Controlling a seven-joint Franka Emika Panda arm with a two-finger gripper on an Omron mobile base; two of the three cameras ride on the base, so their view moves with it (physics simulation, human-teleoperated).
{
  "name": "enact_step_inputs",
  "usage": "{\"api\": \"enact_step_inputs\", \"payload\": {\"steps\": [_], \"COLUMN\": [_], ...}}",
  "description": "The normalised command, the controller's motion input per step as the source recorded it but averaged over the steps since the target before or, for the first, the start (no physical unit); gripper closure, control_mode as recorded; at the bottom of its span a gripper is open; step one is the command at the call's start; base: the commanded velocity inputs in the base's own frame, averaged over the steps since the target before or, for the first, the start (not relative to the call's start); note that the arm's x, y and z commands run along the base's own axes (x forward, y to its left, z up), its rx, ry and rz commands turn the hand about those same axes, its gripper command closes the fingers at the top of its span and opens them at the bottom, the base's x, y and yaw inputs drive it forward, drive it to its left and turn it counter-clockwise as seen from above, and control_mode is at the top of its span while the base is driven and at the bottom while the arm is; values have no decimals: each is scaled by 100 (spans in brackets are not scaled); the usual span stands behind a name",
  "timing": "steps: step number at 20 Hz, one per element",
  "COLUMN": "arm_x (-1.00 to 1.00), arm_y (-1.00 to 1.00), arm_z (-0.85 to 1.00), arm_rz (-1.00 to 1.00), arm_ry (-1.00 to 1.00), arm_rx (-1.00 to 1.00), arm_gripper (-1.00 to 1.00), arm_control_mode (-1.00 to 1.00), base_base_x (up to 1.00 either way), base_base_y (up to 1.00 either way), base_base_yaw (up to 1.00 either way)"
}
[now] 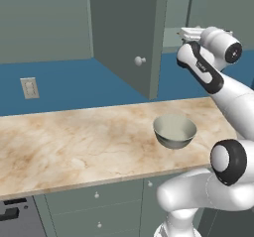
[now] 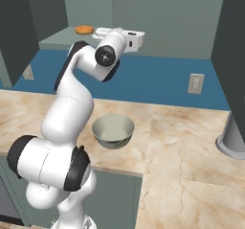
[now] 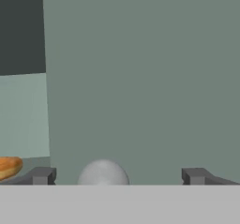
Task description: Open the cabinet. Pick the banana and kiwi from the cabinet and place them into the bowl. Then close the cabinet.
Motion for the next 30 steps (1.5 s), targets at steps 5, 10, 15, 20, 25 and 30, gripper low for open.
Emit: {"api": "enact_step_inputs", "payload": {"steps": [5,10,15,20,25,30], "arm_x": [38,0,-3,-42,-68,-76], "arm_y": [0,0,-4,-43,-71,-86], "arm_z": [-5,0,0,12,20,20], "arm_rz": [0,0,0,6,10,12], "arm_ry": [2,0,0,-8,-10,-8], "arm_rx": [0,0,0,4,9,11], "arm_gripper": [100,100,100,100,100,100], "arm_control_mode": [-100,-100,-100,-100,-100,-100], "base_base_x": [0,0,0,0,0,0], "base_base_y": [0,0,0,0,0,0], "base_base_yaw": [0,0,0,0,0,0]}}
